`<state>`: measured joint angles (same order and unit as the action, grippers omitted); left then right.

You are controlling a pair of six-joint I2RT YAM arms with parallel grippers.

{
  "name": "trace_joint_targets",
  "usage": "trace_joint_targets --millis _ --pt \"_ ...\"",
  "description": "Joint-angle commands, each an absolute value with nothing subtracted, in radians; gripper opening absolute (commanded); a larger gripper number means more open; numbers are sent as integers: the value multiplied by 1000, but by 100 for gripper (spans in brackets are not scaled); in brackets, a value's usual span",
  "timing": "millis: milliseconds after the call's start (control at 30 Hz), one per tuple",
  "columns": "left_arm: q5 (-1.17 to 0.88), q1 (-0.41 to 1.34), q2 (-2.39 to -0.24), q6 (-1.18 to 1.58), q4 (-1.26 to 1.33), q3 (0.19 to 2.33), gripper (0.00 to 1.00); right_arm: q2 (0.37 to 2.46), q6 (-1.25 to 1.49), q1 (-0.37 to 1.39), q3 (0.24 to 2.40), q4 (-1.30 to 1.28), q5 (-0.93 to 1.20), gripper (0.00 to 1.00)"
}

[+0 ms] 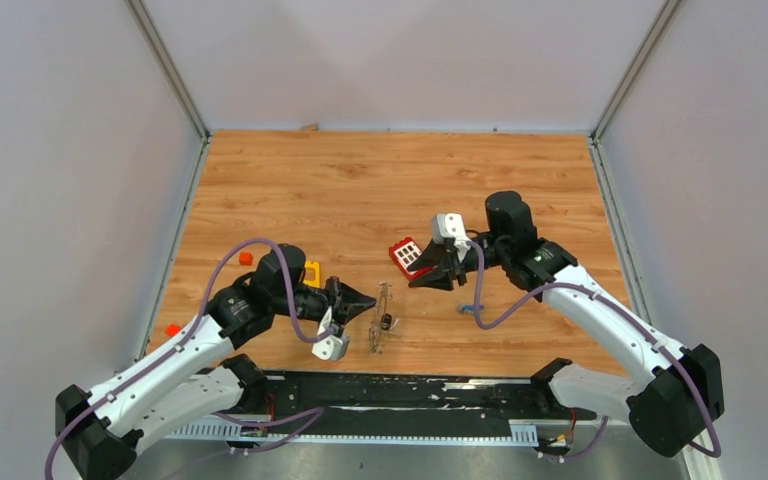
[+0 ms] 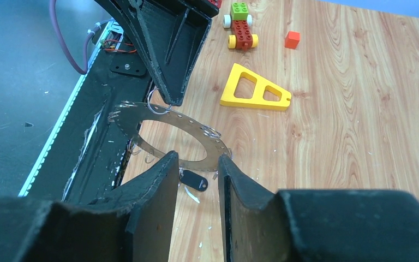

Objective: Put the keys on the keyring

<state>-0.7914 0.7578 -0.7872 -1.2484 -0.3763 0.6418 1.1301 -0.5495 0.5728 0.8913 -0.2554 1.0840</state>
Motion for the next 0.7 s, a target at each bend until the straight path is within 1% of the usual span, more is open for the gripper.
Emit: trace_joint_targets --millis 0,267,667 --pt "-788 761 -772 -1354 -388 675 0 1132 -578 579 931 -263 1114 33" --pt "-758 761 -734 -1525 -437 641 0 1151 -584 580 934 -271 1106 32" --pt "-764 761 -699 -1652 -461 590 0 1171 -588 581 941 -280 1093 32"
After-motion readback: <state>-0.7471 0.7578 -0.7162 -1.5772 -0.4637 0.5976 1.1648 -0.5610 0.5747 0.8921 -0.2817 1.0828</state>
